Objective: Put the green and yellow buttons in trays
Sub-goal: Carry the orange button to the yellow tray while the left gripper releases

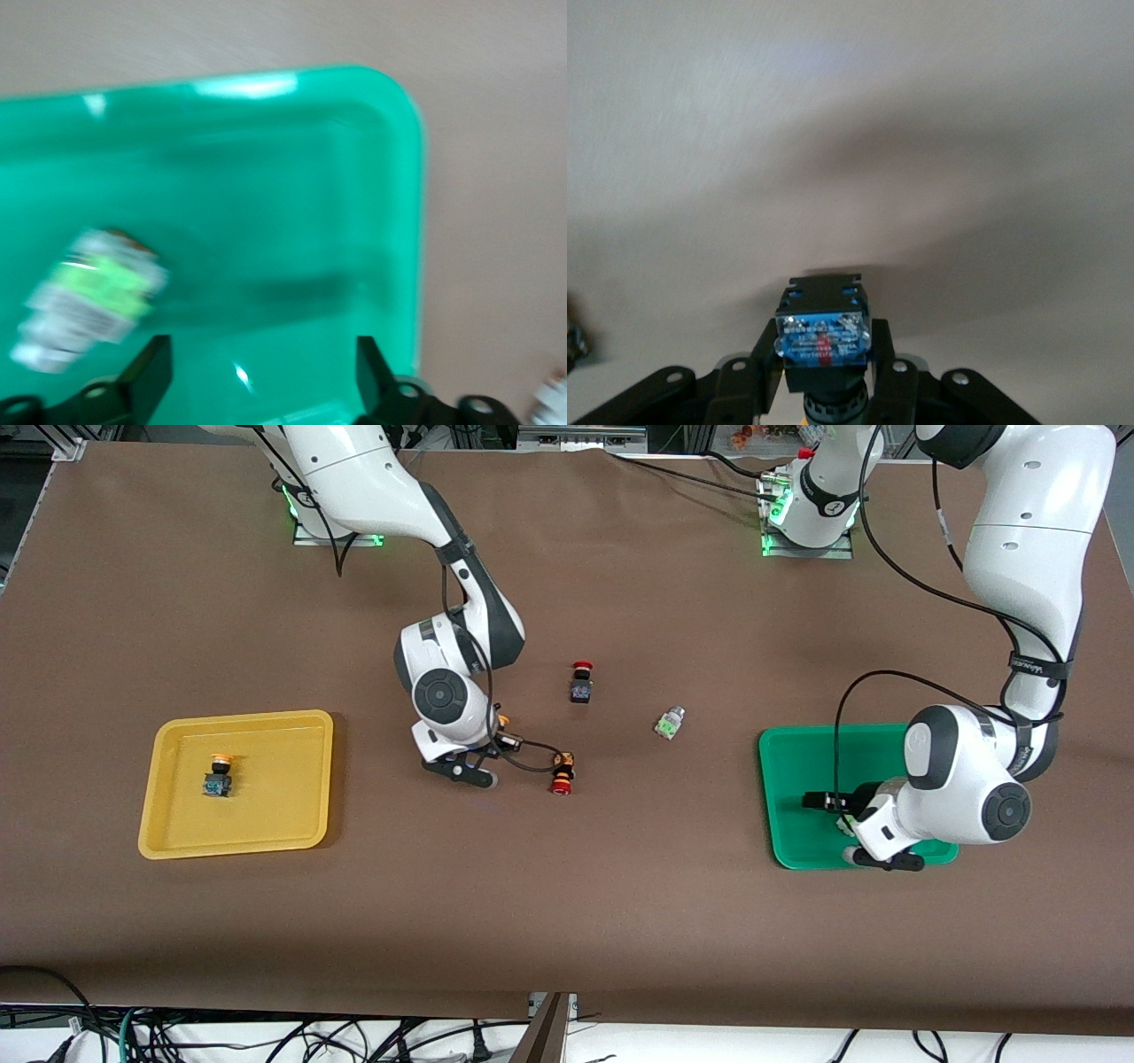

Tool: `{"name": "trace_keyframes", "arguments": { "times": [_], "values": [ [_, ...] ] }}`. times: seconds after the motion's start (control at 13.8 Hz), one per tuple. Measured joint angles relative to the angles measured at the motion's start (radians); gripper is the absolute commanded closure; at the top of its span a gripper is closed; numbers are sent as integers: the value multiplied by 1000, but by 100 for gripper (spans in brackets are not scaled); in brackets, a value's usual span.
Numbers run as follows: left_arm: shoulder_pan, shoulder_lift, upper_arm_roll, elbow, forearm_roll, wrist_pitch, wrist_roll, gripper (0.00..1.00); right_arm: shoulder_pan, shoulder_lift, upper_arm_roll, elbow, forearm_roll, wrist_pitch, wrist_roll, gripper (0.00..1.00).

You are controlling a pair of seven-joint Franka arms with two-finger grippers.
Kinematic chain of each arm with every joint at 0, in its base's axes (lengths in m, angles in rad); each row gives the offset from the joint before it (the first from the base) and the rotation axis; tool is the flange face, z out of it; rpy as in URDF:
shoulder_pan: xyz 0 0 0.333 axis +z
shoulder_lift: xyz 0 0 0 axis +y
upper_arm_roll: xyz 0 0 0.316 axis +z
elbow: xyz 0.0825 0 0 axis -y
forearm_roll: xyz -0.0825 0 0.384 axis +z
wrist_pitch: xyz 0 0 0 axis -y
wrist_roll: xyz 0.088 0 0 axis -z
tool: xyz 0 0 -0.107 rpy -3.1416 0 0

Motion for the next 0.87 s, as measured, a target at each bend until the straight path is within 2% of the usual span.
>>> {"name": "trace_keyframes", "arguments": {
  "times": [0.22, 0.36, 0.51, 0.58, 0.8, 0.87],
  "values": [
    [-20, -13, -93, 1, -4, -22, -112, 0, -4, -38, -214, 24, -1, -162, -250, 100],
    [-60, -21, -115, 1, -4, -21, -183, 0, -29, -45, -329, 20, 0, -214, -433, 100],
    [-120, -42, -120, -17, 2, -11, -276, 0, -91, -39, -360, 7, -1, -225, -547, 100],
    [-162, -70, -122, -59, 23, 33, -325, 0, -127, -32, -360, -3, -1, -225, -596, 100],
    [-276, -166, -121, -259, 66, 221, -434, 0, -211, 0, -359, -24, 0, -211, -704, 100],
    [-300, -183, -120, -309, 78, 255, -459, 0, -225, 9, -358, -31, 0, -196, -720, 91]
  ]
}}
